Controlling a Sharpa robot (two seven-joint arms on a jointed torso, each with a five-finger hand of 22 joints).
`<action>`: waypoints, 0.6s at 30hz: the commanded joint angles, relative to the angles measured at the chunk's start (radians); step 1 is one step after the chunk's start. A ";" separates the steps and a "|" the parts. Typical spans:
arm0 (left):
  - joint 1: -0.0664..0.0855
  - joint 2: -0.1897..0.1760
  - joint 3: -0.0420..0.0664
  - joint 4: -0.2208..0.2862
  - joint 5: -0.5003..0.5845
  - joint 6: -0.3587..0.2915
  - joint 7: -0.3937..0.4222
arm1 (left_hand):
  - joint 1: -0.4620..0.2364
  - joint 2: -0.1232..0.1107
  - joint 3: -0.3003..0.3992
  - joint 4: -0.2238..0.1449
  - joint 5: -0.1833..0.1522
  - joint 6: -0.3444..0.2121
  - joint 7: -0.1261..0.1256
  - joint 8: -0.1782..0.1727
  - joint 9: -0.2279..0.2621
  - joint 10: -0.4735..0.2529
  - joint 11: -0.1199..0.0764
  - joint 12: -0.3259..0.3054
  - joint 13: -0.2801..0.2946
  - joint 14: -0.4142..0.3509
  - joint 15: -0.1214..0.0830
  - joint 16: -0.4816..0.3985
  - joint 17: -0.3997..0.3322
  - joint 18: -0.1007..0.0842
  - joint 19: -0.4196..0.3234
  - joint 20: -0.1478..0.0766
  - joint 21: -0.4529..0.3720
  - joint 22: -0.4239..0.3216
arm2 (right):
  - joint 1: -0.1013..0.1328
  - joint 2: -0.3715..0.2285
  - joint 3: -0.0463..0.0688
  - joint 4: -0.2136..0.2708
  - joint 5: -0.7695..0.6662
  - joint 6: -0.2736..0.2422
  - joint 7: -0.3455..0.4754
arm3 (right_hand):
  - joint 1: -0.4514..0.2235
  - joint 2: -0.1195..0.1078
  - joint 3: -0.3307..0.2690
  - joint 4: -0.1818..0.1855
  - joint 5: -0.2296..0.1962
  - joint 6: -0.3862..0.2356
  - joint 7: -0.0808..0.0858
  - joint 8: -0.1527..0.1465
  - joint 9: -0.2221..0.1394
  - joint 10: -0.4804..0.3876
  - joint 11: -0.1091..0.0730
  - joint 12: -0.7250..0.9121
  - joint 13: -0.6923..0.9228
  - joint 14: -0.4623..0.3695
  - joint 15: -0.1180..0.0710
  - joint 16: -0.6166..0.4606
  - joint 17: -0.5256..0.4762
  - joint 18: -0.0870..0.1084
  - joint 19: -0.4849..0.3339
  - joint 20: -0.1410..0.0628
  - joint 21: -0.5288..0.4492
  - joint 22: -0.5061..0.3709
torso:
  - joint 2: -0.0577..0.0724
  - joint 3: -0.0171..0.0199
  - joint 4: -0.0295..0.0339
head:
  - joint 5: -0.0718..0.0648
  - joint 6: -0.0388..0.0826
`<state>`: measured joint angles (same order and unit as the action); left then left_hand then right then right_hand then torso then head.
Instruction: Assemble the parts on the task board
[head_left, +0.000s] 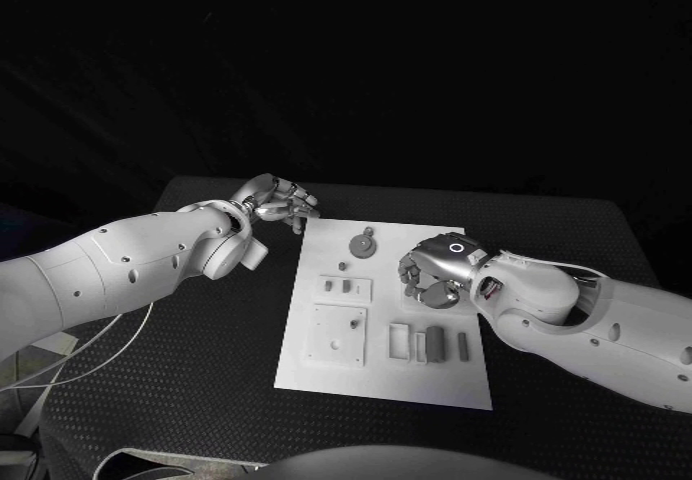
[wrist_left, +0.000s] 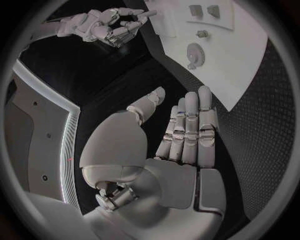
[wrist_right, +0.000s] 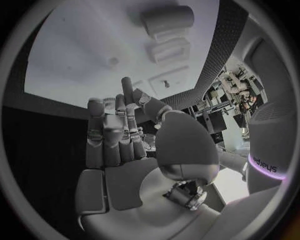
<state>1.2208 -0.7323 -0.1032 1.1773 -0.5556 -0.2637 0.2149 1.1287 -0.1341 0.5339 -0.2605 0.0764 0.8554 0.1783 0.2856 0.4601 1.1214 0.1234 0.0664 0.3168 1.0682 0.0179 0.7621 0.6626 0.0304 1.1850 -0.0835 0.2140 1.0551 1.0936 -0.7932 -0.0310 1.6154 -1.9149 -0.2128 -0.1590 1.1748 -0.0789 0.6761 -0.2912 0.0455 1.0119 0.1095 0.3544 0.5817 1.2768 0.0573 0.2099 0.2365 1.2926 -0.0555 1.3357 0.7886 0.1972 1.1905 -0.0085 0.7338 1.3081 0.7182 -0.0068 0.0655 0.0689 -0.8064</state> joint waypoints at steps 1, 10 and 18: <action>0.001 0.003 0.001 0.000 0.002 0.009 0.011 | 0.000 0.000 -0.002 0.002 0.001 0.001 0.004 0.003 0.000 -0.007 0.002 0.001 -0.001 0.008 -0.002 -0.004 0.001 0.051 0.010 0.000 -0.006 0.002 | 0.011 -0.006 0.023 0.042 -0.043 -0.017 -0.012 | 0.010 0.001 0.000 0.000 0.003 0.011 -0.001 0.005 0.002 0.029 -0.020 0.007 0.008 -0.011 -0.017 -0.003 0.001 0.065 0.002 -0.006 0.005 0.020 | 0.000 -0.0007 -0.0005 | 0.003 0.001; 0.001 0.007 0.001 0.000 0.002 0.010 0.011 | 0.000 0.000 -0.002 0.002 0.001 0.001 0.004 0.003 0.000 -0.007 0.002 0.001 -0.002 0.009 -0.002 -0.005 0.002 0.051 0.010 0.000 -0.006 0.002 | 0.031 0.046 0.039 0.099 -0.046 -0.020 -0.003 | 0.010 -0.001 -0.001 0.001 0.003 0.015 -0.002 0.005 0.004 0.033 -0.022 0.009 0.012 -0.011 -0.019 -0.003 0.002 0.065 0.002 -0.006 0.006 0.020 | 0.000 -0.0022 0.0001 | 0.018 -0.002; 0.001 0.019 0.001 -0.002 0.002 0.014 0.011 | 0.000 0.000 -0.002 0.002 0.001 0.000 0.004 0.003 -0.001 -0.007 0.002 0.001 -0.002 0.009 -0.002 -0.005 0.003 0.051 0.010 0.000 -0.006 0.002 | 0.013 0.170 -0.024 0.061 -0.057 -0.012 0.018 | 0.010 0.001 0.000 0.001 0.003 0.015 -0.002 0.005 0.004 0.033 -0.022 0.009 0.013 -0.011 -0.020 -0.003 0.002 0.065 0.002 -0.006 0.006 0.020 | 0.000 -0.0011 0.0028 | 0.029 -0.003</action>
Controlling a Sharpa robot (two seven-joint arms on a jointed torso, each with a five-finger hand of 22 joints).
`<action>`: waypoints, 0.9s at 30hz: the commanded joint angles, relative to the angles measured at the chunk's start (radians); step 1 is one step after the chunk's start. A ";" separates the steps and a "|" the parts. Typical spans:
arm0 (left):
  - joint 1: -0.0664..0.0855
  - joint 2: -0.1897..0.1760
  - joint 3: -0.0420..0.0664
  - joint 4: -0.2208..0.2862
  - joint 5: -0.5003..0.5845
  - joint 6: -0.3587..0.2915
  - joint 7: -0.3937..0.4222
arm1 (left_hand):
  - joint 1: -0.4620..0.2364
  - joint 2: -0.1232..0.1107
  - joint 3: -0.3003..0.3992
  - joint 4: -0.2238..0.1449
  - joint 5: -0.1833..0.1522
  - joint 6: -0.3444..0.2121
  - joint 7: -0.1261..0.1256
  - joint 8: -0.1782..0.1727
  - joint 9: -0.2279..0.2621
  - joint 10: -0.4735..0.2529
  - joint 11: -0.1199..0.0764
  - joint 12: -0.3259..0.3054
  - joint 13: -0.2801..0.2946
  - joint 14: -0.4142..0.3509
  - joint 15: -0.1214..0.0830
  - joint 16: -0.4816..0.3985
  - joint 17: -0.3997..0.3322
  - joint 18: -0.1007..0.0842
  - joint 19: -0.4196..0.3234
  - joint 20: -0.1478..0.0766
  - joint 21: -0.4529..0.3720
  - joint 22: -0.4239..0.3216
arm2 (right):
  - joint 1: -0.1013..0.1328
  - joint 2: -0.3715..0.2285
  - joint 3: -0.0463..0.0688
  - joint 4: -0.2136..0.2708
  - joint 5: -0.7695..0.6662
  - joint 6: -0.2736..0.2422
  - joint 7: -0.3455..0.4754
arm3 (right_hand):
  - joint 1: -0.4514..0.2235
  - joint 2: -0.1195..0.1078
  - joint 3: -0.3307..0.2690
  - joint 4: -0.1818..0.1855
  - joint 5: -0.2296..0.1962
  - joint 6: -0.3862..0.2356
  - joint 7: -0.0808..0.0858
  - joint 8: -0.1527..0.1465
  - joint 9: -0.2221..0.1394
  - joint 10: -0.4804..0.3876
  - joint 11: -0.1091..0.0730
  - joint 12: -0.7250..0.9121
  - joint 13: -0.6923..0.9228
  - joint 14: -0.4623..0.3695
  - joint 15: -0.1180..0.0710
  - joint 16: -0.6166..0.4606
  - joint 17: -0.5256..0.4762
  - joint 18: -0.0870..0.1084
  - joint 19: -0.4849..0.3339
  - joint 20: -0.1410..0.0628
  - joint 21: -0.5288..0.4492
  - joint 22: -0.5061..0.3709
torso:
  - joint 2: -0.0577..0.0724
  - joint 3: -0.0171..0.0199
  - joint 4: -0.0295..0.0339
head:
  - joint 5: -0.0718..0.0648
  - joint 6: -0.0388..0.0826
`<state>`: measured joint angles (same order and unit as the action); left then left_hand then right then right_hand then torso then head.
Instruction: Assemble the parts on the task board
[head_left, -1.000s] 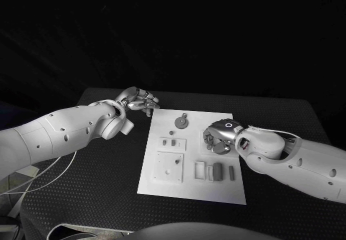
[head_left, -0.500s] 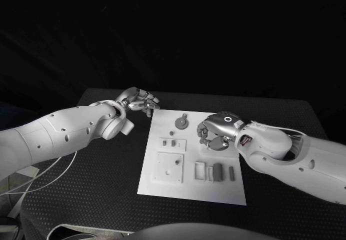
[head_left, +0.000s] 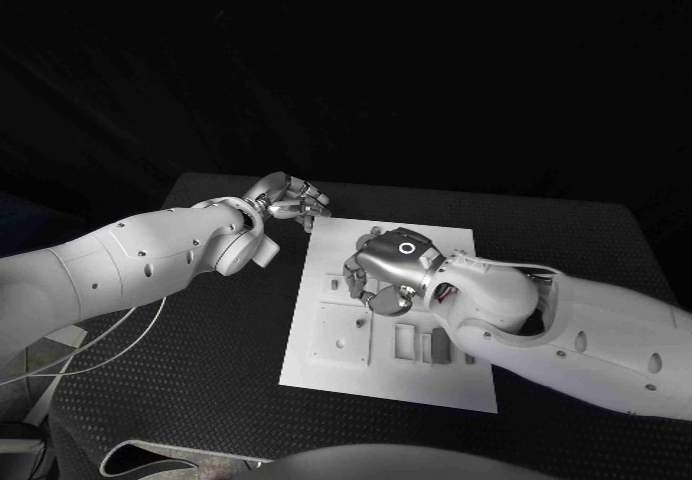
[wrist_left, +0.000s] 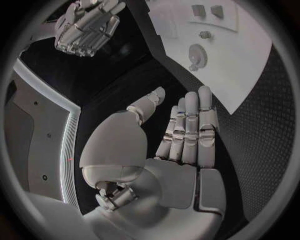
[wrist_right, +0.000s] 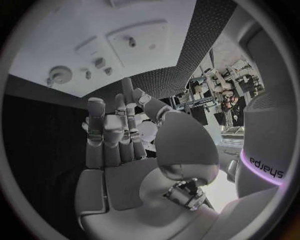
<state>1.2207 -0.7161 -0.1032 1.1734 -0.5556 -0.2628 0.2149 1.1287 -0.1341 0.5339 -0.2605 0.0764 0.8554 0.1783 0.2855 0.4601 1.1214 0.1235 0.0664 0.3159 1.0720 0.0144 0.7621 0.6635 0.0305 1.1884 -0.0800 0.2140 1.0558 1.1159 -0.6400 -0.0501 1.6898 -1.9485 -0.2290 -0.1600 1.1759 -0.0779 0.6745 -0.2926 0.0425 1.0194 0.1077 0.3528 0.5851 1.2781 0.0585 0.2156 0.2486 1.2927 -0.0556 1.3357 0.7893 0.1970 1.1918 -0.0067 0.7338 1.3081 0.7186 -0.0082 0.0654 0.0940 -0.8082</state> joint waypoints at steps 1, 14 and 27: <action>0.001 0.003 0.001 0.001 0.002 0.013 0.011 | 0.000 0.000 -0.002 0.002 0.001 0.000 0.004 0.003 -0.001 -0.007 0.002 0.001 -0.002 0.005 0.002 -0.005 0.002 0.051 0.007 -0.003 -0.006 0.002 | -0.021 0.030 -0.008 -0.017 -0.030 0.004 0.020 | 0.009 0.000 0.002 0.002 0.006 0.007 0.000 0.006 0.001 0.031 -0.023 0.003 0.001 -0.011 -0.020 -0.003 0.001 0.065 0.001 -0.008 0.006 0.020 | 0.000 0.0000 0.0035 | 0.005 -0.002; 0.001 0.006 0.001 0.001 0.002 0.013 0.010 | 0.000 0.001 -0.002 0.002 0.001 0.000 0.004 0.003 -0.001 -0.008 0.002 0.001 -0.002 0.005 0.002 -0.006 0.003 0.051 0.007 -0.003 -0.007 0.002 | -0.063 0.105 -0.068 -0.088 -0.075 0.034 0.018 | 0.009 0.001 0.002 0.001 0.006 0.007 0.000 0.005 0.001 0.031 -0.024 0.002 0.002 -0.011 -0.020 -0.003 0.001 0.065 0.000 -0.008 0.006 0.020 | 0.000 0.0000 0.0007 | 0.026 -0.013; 0.001 0.005 0.001 0.002 0.002 0.016 0.007 | 0.000 0.000 -0.003 0.002 0.000 -0.001 0.004 0.003 -0.001 -0.008 0.002 0.001 -0.003 0.005 0.002 -0.007 0.004 0.051 0.007 -0.003 -0.007 0.002 | -0.068 0.124 -0.079 -0.112 -0.088 0.041 0.017 | 0.009 0.002 0.002 0.001 0.006 0.007 0.000 0.005 0.001 0.031 -0.024 0.002 0.003 -0.011 -0.020 -0.004 0.001 0.065 0.000 -0.008 0.006 0.020 | 0.000 0.0010 0.0000 | 0.029 -0.017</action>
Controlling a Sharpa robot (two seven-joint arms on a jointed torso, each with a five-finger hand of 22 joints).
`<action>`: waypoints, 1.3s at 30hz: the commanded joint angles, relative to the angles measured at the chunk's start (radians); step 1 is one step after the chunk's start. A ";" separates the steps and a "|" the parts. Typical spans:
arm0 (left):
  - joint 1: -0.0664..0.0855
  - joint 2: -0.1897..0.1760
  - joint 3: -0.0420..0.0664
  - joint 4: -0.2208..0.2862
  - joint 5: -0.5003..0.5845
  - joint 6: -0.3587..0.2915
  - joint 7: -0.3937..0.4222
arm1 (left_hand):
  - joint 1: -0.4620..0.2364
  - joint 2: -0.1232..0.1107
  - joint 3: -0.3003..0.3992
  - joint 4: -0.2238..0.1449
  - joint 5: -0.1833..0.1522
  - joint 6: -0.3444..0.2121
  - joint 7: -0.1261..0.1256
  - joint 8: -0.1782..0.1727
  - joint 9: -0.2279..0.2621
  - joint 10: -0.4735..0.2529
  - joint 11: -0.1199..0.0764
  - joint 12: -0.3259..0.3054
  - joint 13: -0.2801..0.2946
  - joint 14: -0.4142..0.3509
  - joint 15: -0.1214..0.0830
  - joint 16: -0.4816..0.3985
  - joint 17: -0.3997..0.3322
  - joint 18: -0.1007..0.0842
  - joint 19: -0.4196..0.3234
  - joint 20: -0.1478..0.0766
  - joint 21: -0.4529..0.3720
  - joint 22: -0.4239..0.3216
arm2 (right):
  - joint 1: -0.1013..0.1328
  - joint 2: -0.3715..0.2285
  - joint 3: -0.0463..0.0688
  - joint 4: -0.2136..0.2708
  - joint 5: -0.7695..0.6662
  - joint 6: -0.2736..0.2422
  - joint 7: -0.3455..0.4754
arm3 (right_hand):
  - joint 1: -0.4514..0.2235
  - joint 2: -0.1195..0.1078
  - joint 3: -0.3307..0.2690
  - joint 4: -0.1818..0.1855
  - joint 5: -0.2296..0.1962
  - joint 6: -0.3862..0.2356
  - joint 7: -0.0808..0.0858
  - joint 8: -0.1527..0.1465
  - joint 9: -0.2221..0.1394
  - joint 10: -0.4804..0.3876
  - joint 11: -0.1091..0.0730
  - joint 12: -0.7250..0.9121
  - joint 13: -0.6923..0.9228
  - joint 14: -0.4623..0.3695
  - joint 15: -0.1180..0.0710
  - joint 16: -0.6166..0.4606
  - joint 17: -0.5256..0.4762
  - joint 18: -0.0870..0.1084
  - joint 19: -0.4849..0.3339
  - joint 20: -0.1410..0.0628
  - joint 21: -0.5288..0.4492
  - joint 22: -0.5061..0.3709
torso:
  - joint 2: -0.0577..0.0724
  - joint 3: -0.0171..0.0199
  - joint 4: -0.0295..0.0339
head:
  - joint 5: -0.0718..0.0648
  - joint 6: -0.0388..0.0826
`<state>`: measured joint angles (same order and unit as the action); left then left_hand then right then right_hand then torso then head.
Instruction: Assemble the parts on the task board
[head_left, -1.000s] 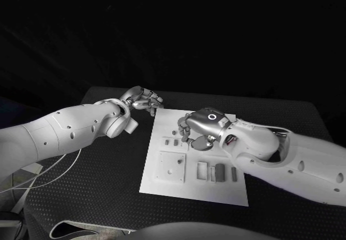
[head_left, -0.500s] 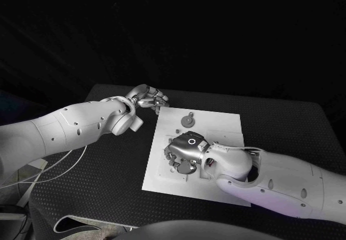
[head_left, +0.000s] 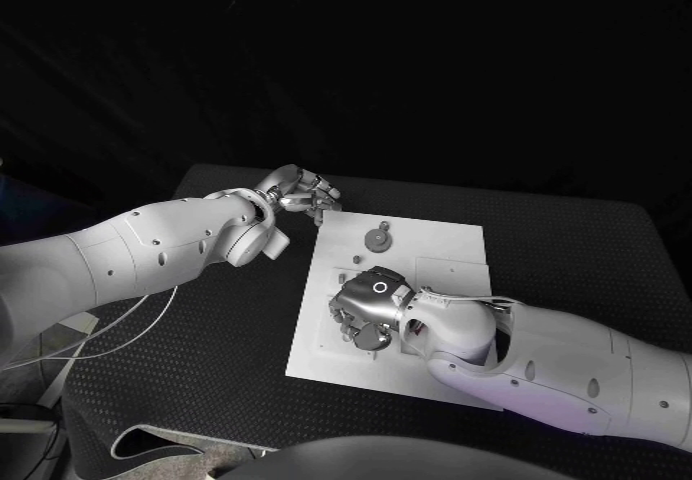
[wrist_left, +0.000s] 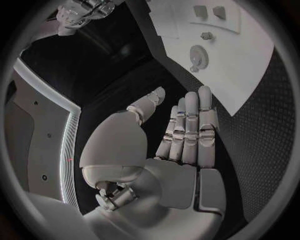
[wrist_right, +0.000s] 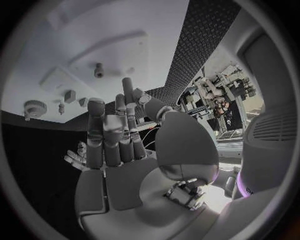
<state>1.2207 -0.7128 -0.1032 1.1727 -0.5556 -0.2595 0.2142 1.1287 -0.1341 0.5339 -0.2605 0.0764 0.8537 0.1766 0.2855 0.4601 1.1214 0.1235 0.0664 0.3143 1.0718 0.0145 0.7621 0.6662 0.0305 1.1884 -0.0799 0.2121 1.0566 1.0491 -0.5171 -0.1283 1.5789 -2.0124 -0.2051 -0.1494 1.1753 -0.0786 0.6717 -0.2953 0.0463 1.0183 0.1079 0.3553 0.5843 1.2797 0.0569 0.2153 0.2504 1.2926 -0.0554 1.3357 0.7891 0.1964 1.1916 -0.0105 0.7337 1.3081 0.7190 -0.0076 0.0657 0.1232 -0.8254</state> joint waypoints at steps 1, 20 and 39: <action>0.001 0.002 0.001 0.003 0.002 0.013 0.008 | 0.000 0.001 -0.003 0.002 0.000 0.000 0.006 0.003 -0.001 -0.008 0.002 0.001 -0.001 0.005 0.002 -0.007 0.002 0.051 0.007 -0.003 -0.005 0.002 | -0.001 0.001 -0.001 -0.001 -0.024 0.018 0.006 | 0.009 0.002 0.005 0.004 0.002 0.008 0.000 0.002 0.002 0.029 -0.022 0.002 0.002 -0.011 -0.021 -0.004 0.002 0.065 0.000 -0.004 0.006 0.020 | 0.000 0.0003 -0.0001 | 0.000 0.001; 0.001 -0.001 0.001 0.004 0.002 0.013 0.008 | 0.000 0.001 -0.003 0.001 0.001 -0.002 0.006 0.002 -0.002 -0.008 0.002 0.002 -0.002 0.006 0.002 -0.008 0.004 0.052 0.007 -0.003 -0.006 0.002 | -0.016 0.019 -0.016 -0.045 -0.021 0.039 0.015 | 0.007 0.003 0.004 0.004 0.002 0.008 0.000 0.002 0.003 0.029 -0.023 0.002 0.004 -0.012 -0.021 -0.004 0.002 0.065 0.000 -0.004 0.006 0.020 | 0.000 -0.0004 0.0012 | 0.003 -0.006; 0.001 -0.002 0.001 0.003 0.002 0.012 0.008 | 0.000 0.001 -0.003 0.001 0.001 -0.002 0.006 0.002 -0.002 -0.008 0.002 0.002 -0.003 0.006 0.002 -0.009 0.005 0.052 0.008 -0.003 -0.006 0.003 | -0.020 0.003 -0.017 -0.033 -0.005 0.035 0.018 | 0.007 0.005 0.004 0.003 0.002 0.009 0.000 0.001 0.003 0.029 -0.023 0.002 0.006 -0.012 -0.021 -0.004 0.002 0.065 -0.001 -0.004 0.006 0.020 | 0.000 0.0001 0.0000 | 0.005 -0.012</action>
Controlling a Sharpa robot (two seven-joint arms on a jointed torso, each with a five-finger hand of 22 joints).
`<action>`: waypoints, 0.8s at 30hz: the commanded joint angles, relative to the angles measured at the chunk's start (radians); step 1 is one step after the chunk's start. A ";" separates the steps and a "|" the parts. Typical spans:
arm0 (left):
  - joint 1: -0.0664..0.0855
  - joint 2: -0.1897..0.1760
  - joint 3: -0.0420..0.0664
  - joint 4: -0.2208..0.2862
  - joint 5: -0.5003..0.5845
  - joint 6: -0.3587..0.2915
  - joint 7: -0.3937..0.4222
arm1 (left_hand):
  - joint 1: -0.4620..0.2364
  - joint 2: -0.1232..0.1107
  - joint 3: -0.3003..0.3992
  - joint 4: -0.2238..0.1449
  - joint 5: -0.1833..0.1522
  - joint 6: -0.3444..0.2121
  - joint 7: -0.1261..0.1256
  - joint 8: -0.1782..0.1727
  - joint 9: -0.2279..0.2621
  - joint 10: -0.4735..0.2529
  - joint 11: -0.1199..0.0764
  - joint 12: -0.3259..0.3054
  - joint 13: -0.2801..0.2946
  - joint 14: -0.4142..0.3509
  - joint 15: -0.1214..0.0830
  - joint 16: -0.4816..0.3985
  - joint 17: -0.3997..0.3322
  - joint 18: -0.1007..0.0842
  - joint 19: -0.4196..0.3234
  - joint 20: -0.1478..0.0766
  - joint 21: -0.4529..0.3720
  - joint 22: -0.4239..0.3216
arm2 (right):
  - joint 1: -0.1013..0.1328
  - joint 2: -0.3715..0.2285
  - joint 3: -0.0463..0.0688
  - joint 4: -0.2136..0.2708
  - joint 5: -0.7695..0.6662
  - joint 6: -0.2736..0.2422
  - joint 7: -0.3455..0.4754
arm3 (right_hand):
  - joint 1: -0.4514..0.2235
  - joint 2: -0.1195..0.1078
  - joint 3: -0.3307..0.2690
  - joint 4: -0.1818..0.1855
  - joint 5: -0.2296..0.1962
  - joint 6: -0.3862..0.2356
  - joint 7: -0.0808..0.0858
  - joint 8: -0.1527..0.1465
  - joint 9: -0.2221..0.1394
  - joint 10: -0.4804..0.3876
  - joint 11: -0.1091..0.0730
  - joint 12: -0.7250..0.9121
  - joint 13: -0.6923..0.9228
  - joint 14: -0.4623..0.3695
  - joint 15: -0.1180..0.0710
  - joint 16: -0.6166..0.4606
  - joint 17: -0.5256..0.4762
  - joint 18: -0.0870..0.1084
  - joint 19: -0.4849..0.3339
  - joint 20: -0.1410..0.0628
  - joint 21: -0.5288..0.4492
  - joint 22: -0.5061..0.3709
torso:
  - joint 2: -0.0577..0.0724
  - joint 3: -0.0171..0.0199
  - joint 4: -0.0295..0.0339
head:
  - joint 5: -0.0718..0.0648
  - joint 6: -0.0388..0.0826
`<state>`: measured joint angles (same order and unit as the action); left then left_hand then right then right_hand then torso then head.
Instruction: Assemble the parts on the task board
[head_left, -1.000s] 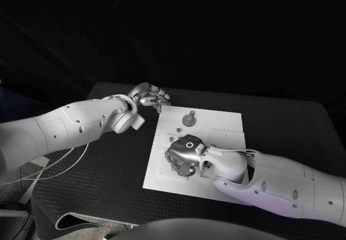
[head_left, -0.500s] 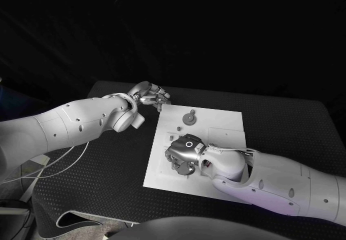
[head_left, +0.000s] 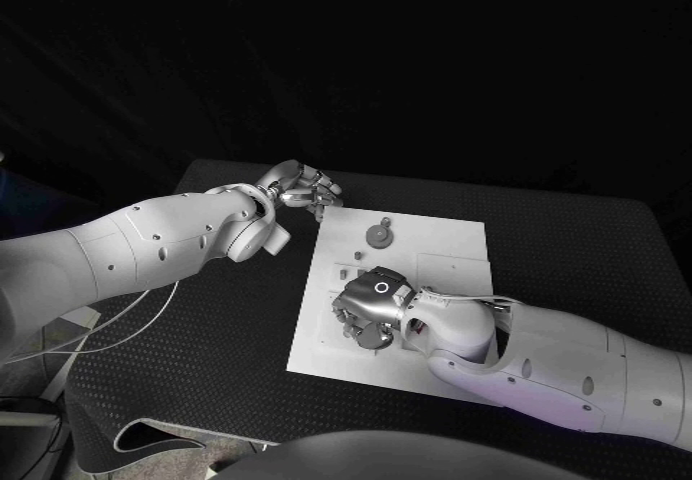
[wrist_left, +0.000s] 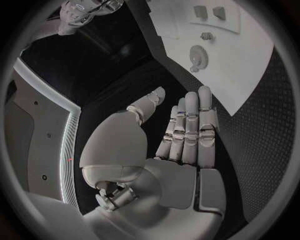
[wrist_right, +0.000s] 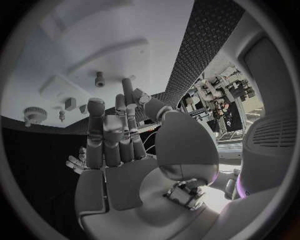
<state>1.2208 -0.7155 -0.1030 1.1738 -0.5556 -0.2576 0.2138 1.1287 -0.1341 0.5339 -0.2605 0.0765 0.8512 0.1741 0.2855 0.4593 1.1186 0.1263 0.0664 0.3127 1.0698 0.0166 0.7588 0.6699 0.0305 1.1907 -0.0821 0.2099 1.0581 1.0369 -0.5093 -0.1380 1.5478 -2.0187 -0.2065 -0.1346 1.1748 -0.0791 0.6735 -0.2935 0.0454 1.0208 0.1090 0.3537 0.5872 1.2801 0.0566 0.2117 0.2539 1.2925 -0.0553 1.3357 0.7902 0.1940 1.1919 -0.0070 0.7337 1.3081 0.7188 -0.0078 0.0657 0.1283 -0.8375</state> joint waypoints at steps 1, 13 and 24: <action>0.001 0.000 0.001 0.002 0.002 0.011 0.008 | 0.000 0.001 -0.003 0.001 0.001 0.000 0.008 0.002 -0.001 -0.006 -0.001 0.002 -0.002 0.008 0.000 -0.006 0.002 0.052 0.005 0.000 -0.004 0.001 | -0.008 -0.005 -0.007 -0.001 0.002 0.035 0.004 | 0.007 0.005 0.002 0.002 0.003 0.006 -0.002 0.003 0.001 0.029 -0.023 0.005 0.002 -0.012 -0.021 -0.005 0.001 0.068 -0.001 -0.008 0.006 0.019 | 0.000 0.0003 0.0000 | 0.000 0.000; 0.001 0.000 0.001 0.002 0.001 0.015 0.006 | 0.000 0.001 -0.003 0.002 0.001 0.000 0.008 0.002 -0.002 -0.006 -0.001 0.002 -0.002 0.009 0.000 -0.007 0.003 0.052 0.005 0.000 -0.004 0.002 | -0.009 -0.008 -0.007 0.004 0.008 0.033 0.007 | 0.007 0.005 0.002 0.001 0.003 0.006 -0.002 0.002 0.001 0.029 -0.023 0.005 0.003 -0.012 -0.022 -0.005 0.001 0.068 -0.002 -0.008 0.006 0.019 | 0.000 0.0002 -0.0003 | 0.001 -0.002; 0.001 0.000 0.001 0.002 0.001 0.014 0.006 | 0.000 0.002 -0.003 0.001 0.001 -0.001 0.008 0.003 -0.002 -0.006 0.000 0.002 -0.003 0.009 0.000 -0.008 0.004 0.052 0.005 0.000 -0.005 0.002 | -0.009 -0.008 -0.007 0.002 0.018 0.035 0.009 | 0.007 0.006 0.002 0.001 0.003 0.006 -0.002 0.002 0.001 0.029 -0.023 0.005 0.004 -0.012 -0.022 -0.005 0.001 0.068 -0.002 -0.008 0.006 0.019 | 0.000 0.0005 -0.0003 | 0.001 -0.002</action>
<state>1.2208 -0.7161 -0.1030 1.1733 -0.5556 -0.2544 0.2131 1.1287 -0.1341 0.5339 -0.2605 0.0764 0.8536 0.1765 0.2855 0.4586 1.1190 0.1259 0.0664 0.3110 1.0720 0.0144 0.7550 0.6728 0.0304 1.1904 -0.0818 0.2099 1.0588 1.0335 -0.5156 -0.1397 1.5543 -2.0043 -0.2098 -0.1293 1.1760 -0.0778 0.6729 -0.2940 0.0464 1.0193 0.1069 0.3518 0.5876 1.2801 0.0566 0.2110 0.2565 1.2924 -0.0553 1.3357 0.7904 0.1940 1.1916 -0.0065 0.7337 1.3081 0.7186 -0.0071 0.0653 0.1296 -0.8394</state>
